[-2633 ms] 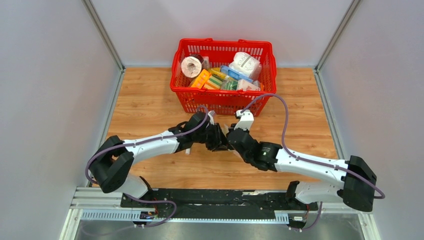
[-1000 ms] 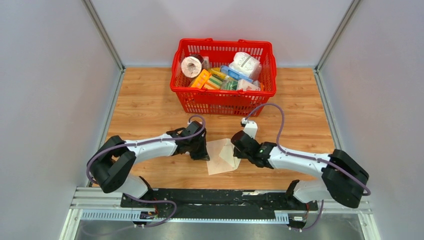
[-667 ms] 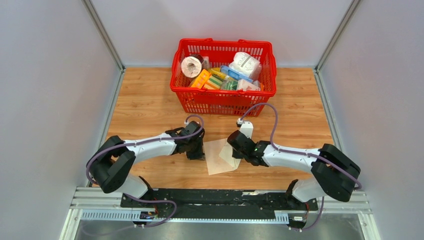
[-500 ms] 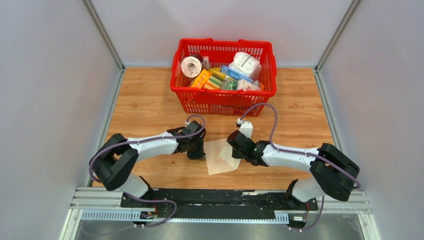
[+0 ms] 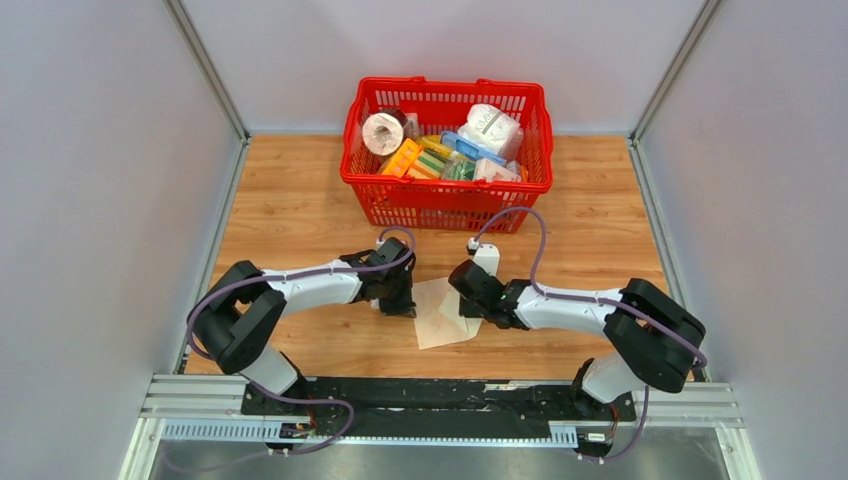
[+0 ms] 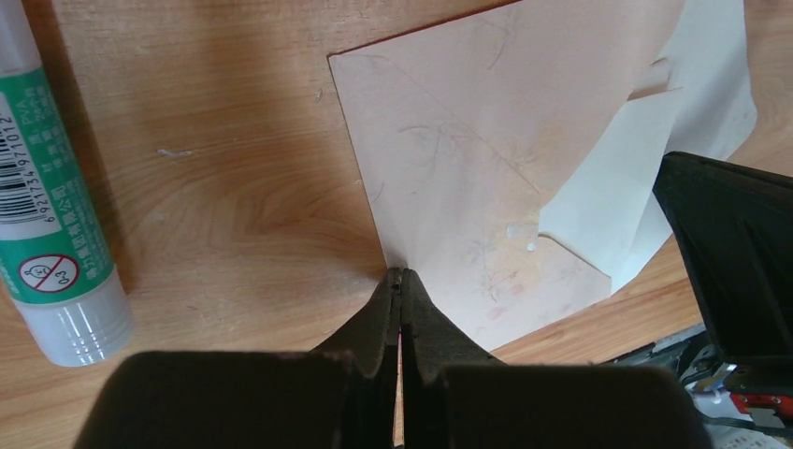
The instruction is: Place the letter into the envelope and seal it
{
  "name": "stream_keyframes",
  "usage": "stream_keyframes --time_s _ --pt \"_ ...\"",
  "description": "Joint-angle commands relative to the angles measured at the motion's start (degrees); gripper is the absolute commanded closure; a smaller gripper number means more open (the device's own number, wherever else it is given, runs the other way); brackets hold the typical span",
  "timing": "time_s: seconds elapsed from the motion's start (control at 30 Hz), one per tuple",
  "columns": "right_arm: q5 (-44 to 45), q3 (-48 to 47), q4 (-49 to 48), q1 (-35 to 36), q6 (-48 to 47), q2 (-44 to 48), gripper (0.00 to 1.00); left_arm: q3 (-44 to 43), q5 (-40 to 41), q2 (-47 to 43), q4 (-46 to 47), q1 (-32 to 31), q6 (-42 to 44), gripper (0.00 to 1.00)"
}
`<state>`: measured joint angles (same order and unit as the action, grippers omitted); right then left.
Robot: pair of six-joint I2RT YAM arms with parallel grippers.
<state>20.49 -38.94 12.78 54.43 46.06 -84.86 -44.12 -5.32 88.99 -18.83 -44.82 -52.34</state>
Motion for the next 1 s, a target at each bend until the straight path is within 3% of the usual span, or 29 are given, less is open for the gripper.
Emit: stream_keyframes --time_s 0.0,0.43,0.67,0.87,0.97 --pt "-2.1 -2.6 -1.4 1.0 0.9 -1.2 0.99 0.2 0.2 2.7 1.2 0.1 1.2 1.00" --pt "-2.4 -4.8 -0.4 3.0 2.0 -3.6 1.00 0.5 -1.3 4.0 2.8 0.0 0.5 1.00" --pt "1.5 -4.2 3.9 2.6 0.4 2.5 0.96 0.3 -1.1 3.6 2.8 0.1 1.1 1.00" --pt "1.0 -6.1 6.6 0.9 -1.4 10.7 0.91 -5.5 0.5 -1.6 -2.3 0.4 5.4 1.00" --pt "0.9 -7.8 9.2 -0.5 -2.8 14.1 0.88 -7.3 0.3 -5.5 -4.7 2.0 6.2 0.89"
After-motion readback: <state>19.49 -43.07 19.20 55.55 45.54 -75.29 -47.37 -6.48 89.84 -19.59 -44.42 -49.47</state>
